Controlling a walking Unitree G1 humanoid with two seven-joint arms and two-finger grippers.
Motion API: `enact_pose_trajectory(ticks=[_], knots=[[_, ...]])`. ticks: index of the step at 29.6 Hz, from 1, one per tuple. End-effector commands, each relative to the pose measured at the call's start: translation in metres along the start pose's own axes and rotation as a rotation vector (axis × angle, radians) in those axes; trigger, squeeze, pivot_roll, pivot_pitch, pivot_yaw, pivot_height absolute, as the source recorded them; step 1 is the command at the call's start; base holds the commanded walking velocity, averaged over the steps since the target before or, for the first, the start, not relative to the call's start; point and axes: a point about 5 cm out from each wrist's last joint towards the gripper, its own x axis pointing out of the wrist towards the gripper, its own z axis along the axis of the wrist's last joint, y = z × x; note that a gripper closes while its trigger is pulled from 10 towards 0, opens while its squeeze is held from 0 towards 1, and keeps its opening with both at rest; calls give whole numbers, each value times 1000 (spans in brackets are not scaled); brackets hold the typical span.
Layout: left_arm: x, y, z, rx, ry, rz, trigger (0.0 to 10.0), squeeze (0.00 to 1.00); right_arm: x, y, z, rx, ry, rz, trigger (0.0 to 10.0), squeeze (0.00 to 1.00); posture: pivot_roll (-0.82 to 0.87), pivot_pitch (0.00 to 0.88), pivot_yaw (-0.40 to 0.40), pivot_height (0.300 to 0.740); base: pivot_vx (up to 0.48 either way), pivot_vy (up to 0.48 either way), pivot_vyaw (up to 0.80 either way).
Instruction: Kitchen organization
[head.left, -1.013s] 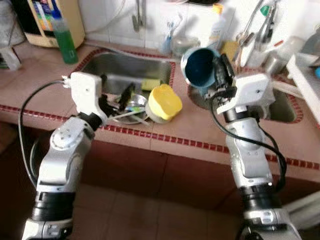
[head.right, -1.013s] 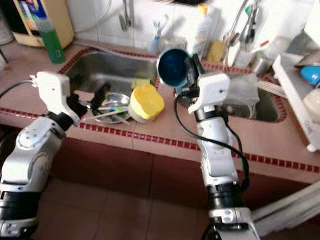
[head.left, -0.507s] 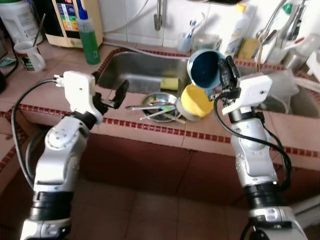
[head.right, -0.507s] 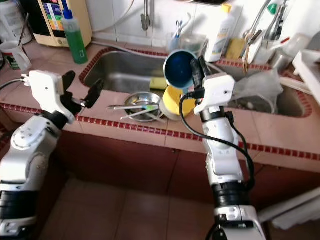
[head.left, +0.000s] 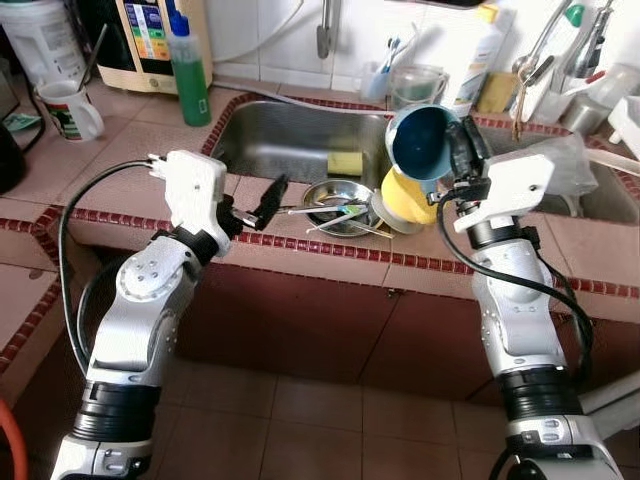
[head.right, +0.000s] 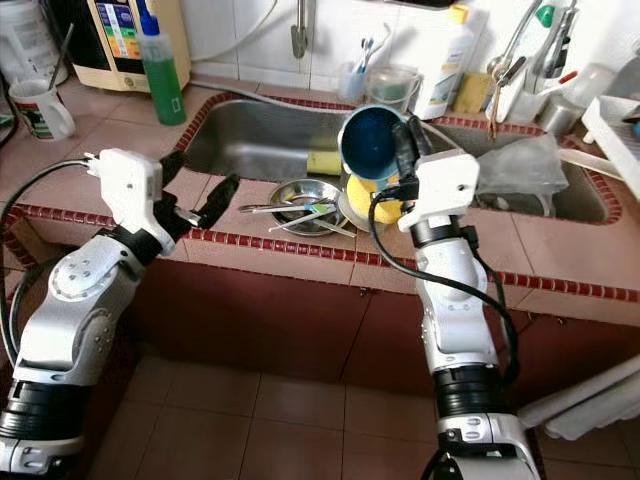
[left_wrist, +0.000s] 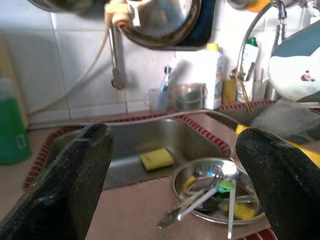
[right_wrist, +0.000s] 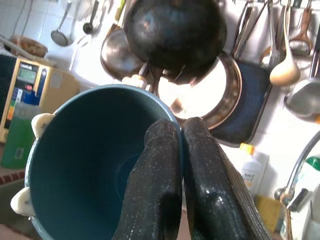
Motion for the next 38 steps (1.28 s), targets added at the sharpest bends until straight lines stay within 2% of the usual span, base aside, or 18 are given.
enact_pose_trajectory(ticks=[1,38], knots=[[3,0,4,7,-15,-11,10000,0,2,-3,8,-7,-36,-8,10000,0,64,55,-32,740,259,0,0],[4,-6,6,2,-33,-42,10000,0,6,0,13,-15,-62,26,10000,0,66,28,-45,740,272,0,0]])
